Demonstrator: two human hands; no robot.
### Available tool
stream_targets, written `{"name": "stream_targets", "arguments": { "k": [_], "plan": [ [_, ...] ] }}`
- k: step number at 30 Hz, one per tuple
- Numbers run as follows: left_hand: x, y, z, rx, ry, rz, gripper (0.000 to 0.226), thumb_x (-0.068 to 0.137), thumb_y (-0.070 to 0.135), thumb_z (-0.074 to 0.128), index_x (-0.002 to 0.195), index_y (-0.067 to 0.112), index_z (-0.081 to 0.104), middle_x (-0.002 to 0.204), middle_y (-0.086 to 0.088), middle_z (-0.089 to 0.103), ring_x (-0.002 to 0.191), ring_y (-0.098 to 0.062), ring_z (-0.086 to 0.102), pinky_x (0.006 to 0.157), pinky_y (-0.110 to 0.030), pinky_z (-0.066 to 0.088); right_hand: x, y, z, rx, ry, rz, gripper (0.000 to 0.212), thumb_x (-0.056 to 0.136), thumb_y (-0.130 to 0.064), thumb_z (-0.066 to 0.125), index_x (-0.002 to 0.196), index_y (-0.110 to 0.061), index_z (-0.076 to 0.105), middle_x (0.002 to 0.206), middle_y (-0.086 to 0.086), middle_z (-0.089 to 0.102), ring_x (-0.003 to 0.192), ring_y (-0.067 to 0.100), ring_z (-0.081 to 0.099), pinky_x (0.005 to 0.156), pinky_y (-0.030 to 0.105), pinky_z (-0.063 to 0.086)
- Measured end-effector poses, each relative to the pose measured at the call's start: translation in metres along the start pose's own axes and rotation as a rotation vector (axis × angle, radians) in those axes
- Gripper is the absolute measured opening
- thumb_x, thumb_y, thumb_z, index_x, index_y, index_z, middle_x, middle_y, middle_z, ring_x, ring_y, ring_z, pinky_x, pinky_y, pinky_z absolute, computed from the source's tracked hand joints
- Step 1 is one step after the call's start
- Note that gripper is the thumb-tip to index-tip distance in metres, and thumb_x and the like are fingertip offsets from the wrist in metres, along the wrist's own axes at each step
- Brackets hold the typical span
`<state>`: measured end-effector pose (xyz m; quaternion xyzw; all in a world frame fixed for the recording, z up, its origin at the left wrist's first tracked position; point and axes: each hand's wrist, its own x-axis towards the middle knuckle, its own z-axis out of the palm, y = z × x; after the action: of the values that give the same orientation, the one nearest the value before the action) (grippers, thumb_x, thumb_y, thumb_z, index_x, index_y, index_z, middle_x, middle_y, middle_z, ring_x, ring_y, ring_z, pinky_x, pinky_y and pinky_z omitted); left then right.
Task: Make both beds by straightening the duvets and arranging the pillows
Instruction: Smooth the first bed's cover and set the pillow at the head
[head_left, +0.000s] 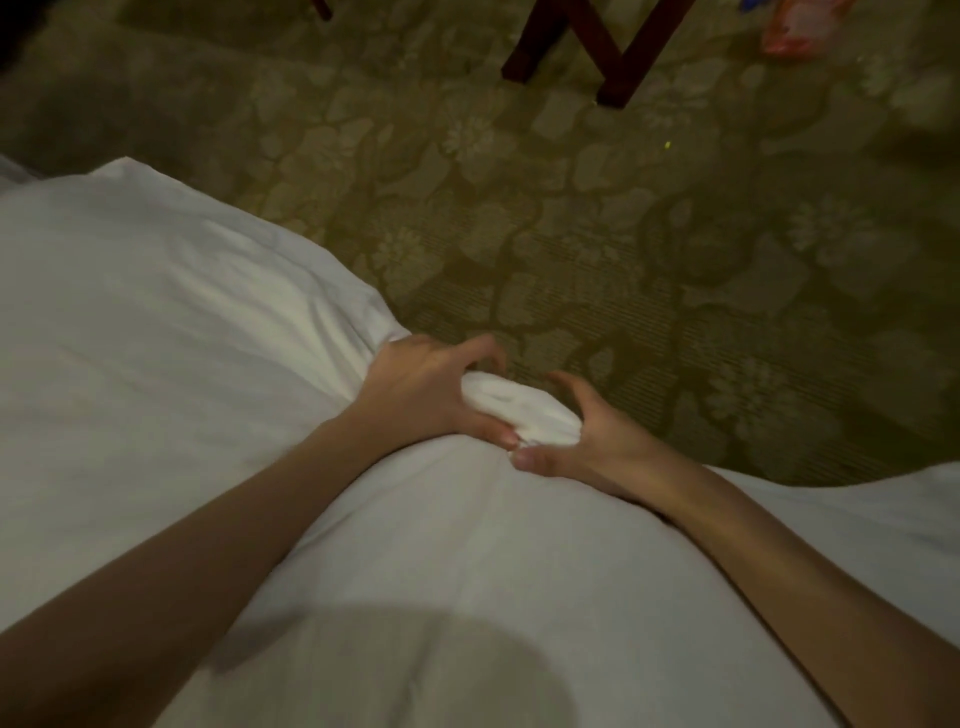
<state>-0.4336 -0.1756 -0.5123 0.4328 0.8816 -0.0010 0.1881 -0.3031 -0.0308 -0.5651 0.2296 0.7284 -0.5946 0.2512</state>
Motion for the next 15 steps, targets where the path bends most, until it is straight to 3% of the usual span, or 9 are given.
{"name": "stream_targets", "arguments": {
  "k": [2,6,9,12,15],
  "plan": [
    [-0.001,0.002,0.001,0.025,0.011,-0.012,0.085,0.047,0.085,0.061,0.114,0.032,0.056,0.074,0.008,0.055,0.086,-0.020,0.061,0.068,-0.026,0.027,-0.001,0.000,0.002,0.045,0.034,0.000,0.117,0.049,-0.065,0.082,0.146,-0.038,0.022,0.137,0.000,0.048,0.118,0.019,0.050,0.100,0.040,0.044],
    [-0.002,0.009,0.000,0.055,-0.006,-0.071,0.073,0.062,0.075,0.065,0.118,0.032,0.050,0.091,0.002,0.066,0.093,-0.020,0.059,0.070,-0.026,0.028,-0.006,-0.004,0.004,0.097,0.079,0.042,0.095,0.064,-0.047,0.082,0.142,-0.030,0.029,0.132,0.005,0.052,0.115,0.022,0.053,0.099,0.042,0.043],
    [-0.004,0.016,-0.004,0.037,-0.015,-0.156,0.072,0.063,0.071,0.068,0.118,0.029,0.049,0.096,0.000,0.066,0.095,-0.021,0.061,0.074,-0.029,0.038,-0.017,-0.018,-0.001,0.010,0.114,0.021,0.097,0.064,-0.049,0.082,0.142,-0.025,0.028,0.136,0.006,0.051,0.119,0.024,0.052,0.101,0.041,0.041],
    [-0.016,0.029,-0.016,0.014,0.096,-0.208,0.070,0.062,0.065,0.074,0.115,0.027,0.052,0.099,-0.001,0.067,0.096,-0.023,0.062,0.079,-0.031,0.041,-0.041,-0.036,-0.007,-0.161,0.210,-0.081,0.102,0.066,-0.054,0.079,0.145,-0.024,0.022,0.135,0.007,0.053,0.120,0.026,0.052,0.093,0.034,0.041],
    [-0.045,0.037,-0.051,-0.039,0.244,-0.157,0.071,0.061,0.063,0.074,0.116,0.024,0.054,0.096,0.000,0.067,0.093,-0.023,0.062,0.069,-0.027,0.032,-0.078,-0.062,-0.011,-0.339,0.370,-0.234,0.098,0.067,-0.058,0.076,0.143,-0.028,0.022,0.120,0.013,0.062,0.111,0.032,0.058,0.081,0.033,0.040]
  ]
}}
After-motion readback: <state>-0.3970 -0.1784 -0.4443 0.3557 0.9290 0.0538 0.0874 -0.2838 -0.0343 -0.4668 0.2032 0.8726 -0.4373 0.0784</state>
